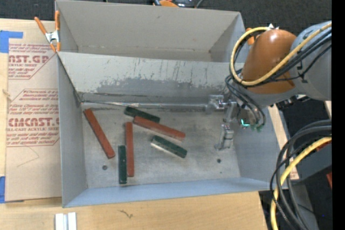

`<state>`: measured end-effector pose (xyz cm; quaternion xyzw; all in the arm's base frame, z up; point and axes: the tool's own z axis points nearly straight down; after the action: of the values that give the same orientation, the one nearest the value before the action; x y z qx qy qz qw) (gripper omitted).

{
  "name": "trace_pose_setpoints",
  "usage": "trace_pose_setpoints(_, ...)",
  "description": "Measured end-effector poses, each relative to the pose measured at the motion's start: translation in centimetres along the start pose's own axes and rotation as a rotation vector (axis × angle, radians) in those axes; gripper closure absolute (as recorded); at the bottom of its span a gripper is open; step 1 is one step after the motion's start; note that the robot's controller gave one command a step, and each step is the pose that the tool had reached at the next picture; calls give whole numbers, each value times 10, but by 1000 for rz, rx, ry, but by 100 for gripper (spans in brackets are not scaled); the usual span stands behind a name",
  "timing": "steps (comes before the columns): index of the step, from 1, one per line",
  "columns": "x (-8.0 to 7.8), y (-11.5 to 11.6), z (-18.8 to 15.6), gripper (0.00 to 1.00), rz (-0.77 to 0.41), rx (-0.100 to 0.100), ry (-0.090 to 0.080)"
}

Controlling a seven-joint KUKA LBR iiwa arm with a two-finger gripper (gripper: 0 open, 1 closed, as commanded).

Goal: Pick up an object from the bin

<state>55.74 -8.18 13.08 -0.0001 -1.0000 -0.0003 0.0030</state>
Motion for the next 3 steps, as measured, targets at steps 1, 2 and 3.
trace_pose_setpoints(1,-29,99,62,0,-169,-2,-5)
trace_pose_setpoints(2,-31,96,60,100,-163,0,-9)
trace_pose_setpoints(3,-18,106,-125,100,-269,2,-18)
